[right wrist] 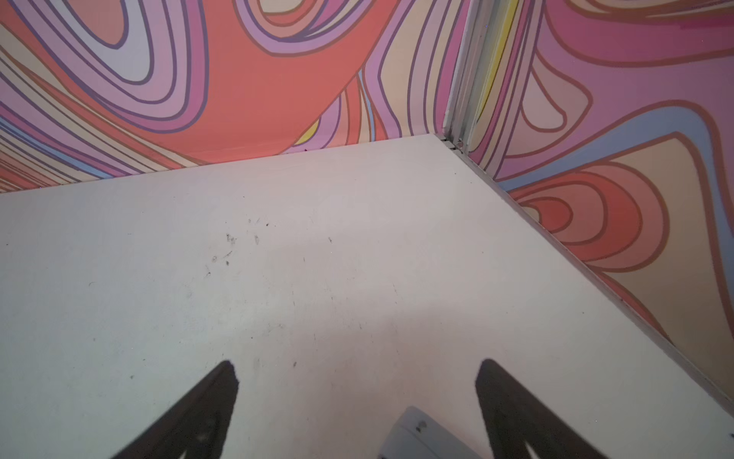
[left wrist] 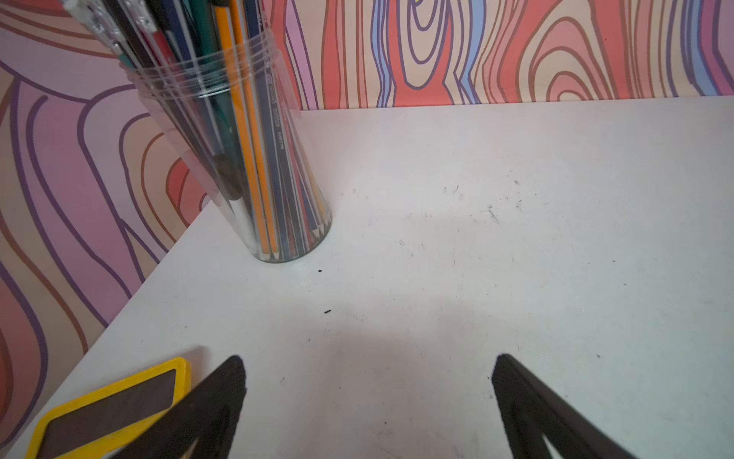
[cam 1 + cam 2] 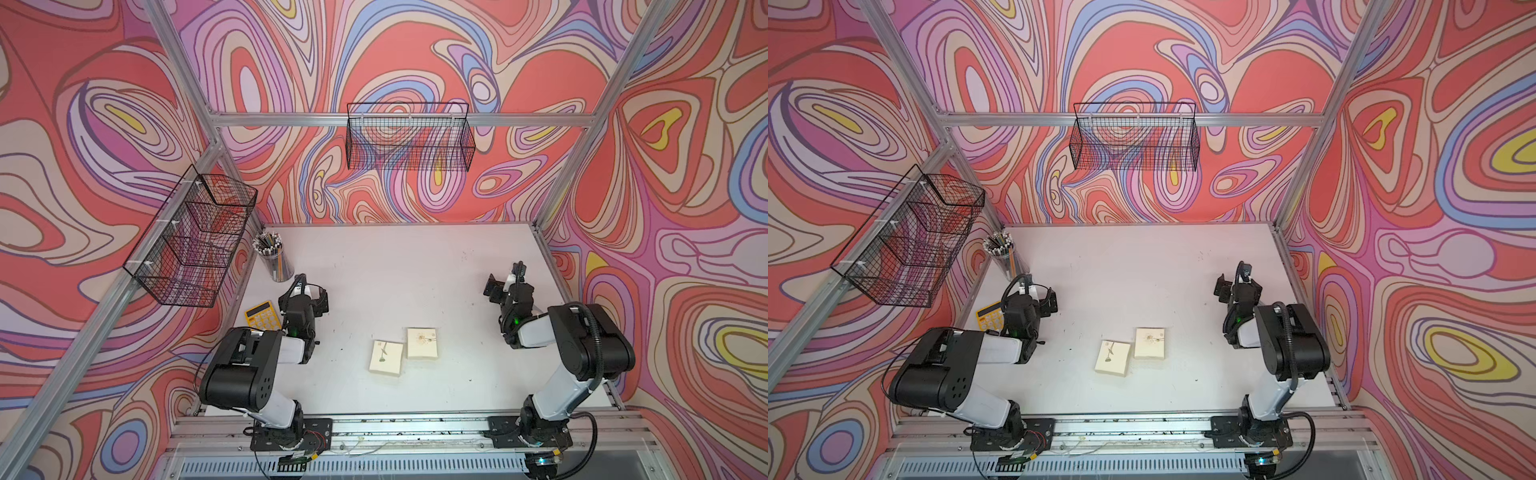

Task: Take the rings out of the lift-off lid box
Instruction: Pick up the jewelry box from the center of the board.

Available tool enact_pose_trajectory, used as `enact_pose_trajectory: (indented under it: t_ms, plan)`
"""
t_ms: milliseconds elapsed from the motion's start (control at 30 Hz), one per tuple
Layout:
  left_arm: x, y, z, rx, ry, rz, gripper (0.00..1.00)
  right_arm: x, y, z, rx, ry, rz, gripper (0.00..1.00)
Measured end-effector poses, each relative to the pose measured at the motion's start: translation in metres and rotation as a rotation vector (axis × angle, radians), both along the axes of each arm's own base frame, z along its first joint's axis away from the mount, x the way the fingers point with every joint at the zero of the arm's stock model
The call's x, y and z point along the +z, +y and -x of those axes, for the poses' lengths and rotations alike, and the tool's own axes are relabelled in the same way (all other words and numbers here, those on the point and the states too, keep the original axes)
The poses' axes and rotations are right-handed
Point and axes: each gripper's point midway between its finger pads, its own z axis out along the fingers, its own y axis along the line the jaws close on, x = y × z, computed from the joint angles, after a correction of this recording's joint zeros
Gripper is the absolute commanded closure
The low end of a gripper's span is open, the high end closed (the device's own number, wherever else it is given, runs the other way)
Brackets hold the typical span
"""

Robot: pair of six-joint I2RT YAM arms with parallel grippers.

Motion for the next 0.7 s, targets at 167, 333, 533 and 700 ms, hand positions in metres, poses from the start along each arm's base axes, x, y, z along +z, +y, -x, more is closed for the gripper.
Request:
enact_pose_trajectory:
  t_ms: [167, 333, 533, 700]
  plan:
    - [-0.0001, -0.0006, -0.0001, -0.004, 0.000, 0.001, 0.00, 0.0000, 0.0000, 0.0000, 0.000, 0.000, 0.000, 0.02]
    - [-0.0002, -0.0006, -0.0001, -0.004, 0.000, 0.001, 0.00, -0.0001, 0.0000, 0.0000, 0.000, 0.000, 0.000, 0.02]
    - [0.0001, -0.0001, -0.0031, -0.012, 0.007, 0.008, 0.00, -0.0001, 0.0001, 0.0000, 0.000, 0.000, 0.000, 0.02]
    - [-0.0009, -0.0009, -0.0034, -0.019, 0.013, 0.011, 0.00, 0.0000, 0.0000, 0.0000, 0.000, 0.000, 0.000, 0.02]
